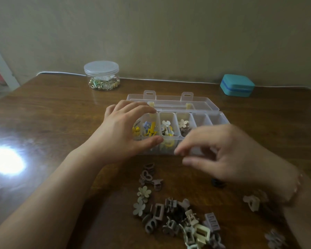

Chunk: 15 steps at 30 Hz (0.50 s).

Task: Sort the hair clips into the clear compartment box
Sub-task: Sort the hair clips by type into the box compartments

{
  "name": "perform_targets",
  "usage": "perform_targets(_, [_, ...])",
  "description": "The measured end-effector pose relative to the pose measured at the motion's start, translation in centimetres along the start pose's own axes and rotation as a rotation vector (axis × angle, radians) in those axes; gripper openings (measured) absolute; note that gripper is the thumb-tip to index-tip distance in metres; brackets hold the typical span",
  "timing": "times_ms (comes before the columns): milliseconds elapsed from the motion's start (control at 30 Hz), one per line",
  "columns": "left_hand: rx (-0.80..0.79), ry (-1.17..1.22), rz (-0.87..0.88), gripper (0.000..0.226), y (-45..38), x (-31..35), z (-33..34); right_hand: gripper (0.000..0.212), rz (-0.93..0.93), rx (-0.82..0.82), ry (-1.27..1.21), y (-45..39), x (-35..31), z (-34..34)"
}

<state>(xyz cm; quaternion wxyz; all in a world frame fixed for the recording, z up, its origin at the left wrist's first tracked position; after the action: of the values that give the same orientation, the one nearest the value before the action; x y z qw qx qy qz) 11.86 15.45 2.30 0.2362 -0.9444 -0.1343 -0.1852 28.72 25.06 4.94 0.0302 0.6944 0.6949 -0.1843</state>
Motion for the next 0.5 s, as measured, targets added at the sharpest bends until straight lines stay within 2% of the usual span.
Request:
perform_targets(100, [0.014, -0.007, 0.002, 0.073, 0.0, 0.0, 0.0, 0.029, -0.141, -0.239, 0.081, 0.1, -1.9, 2.3])
perform_targets(167, [0.015, -0.004, 0.001, 0.072, 0.0, 0.0, 0.0, 0.034, -0.19, -0.316, 0.127, 0.0, -2.4, 3.5])
perform_targets(267, [0.014, -0.006, 0.005, 0.072, 0.1, 0.0, 0.0, 0.036, -0.219, -0.33, 0.124, -0.1, -2.5, 4.2])
perform_targets(400, [0.011, -0.003, 0.01, 0.073, 0.1, 0.0, 0.0, 0.016, -0.233, -0.293, 0.143, -0.2, -2.6, 4.2])
perform_targets(500, [0.009, -0.008, 0.011, 0.072, 0.1, 0.0, 0.0, 0.011, -0.243, -0.25, 0.172, -0.2, -2.4, 3.9])
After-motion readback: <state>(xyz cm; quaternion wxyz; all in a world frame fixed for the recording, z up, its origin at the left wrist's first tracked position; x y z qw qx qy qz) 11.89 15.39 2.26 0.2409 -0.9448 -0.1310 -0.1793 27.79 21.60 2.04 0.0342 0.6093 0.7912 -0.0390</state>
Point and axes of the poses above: each hand's wrist, its own y-axis away from the middle knuckle, its own z-axis out of the palm, x = y × z, the point moved 6 cm from there along -y, towards the middle knuckle, and after that the axes turned 3 degrees about y, right-handed, at the moved point
